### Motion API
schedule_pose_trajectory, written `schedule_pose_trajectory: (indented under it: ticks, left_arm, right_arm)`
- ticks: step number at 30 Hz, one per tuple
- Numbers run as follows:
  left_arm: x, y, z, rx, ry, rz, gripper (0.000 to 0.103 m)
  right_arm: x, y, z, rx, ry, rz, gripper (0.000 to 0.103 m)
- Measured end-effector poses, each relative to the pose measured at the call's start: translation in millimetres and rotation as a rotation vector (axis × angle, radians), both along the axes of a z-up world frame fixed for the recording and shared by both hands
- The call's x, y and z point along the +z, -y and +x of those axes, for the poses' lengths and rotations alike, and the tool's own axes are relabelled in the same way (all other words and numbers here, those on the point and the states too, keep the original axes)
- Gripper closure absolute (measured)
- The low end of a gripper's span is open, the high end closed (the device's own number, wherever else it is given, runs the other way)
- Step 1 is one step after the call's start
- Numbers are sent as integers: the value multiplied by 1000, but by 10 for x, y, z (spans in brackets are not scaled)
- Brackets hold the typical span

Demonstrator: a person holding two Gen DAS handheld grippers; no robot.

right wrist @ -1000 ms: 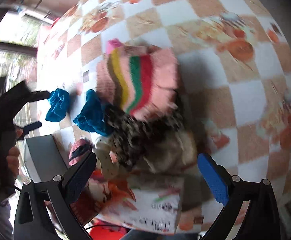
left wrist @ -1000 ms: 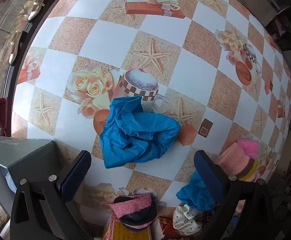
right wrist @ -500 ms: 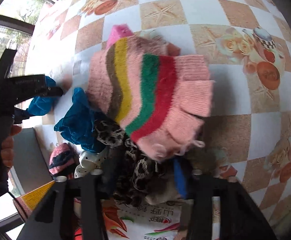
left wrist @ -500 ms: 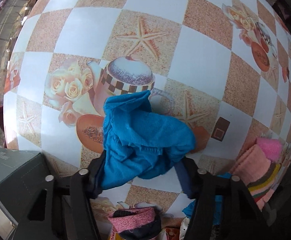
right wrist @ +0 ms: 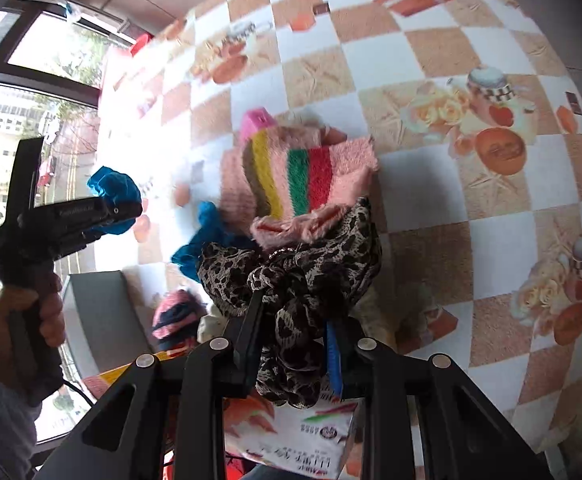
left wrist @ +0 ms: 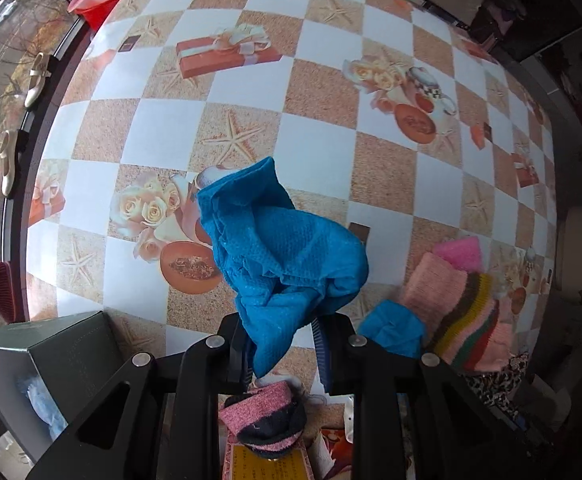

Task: Organize soft objects
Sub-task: 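Grasp the blue cloth with the left tool while the right tool grasps the leopard-print scarf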

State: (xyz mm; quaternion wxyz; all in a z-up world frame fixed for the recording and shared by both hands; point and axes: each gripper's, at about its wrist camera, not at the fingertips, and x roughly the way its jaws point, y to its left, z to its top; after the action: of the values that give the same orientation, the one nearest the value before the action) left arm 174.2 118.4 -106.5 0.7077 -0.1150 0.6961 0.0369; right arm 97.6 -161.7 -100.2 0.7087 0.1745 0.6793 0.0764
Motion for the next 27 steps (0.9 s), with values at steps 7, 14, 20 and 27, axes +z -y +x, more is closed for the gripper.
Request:
schedule_pose_trajectory:
  ticks: [7,14,20,27]
  left_arm:
    - [360,228,-298,-98,69,-15,76]
    - [525,450,-530,-152,97,-63,76]
    - [715,543,-750,-199,131,-71,76]
    - [870,495,-1017,-214,165,-80,76]
  right_arm:
    - [242,12,-83,-28,22,4,75]
    - [322,117,-213,-85,28,3,75]
    - [445,104,-284,-94,51,0,75]
    - [522,33,-476,-100,56,1,75]
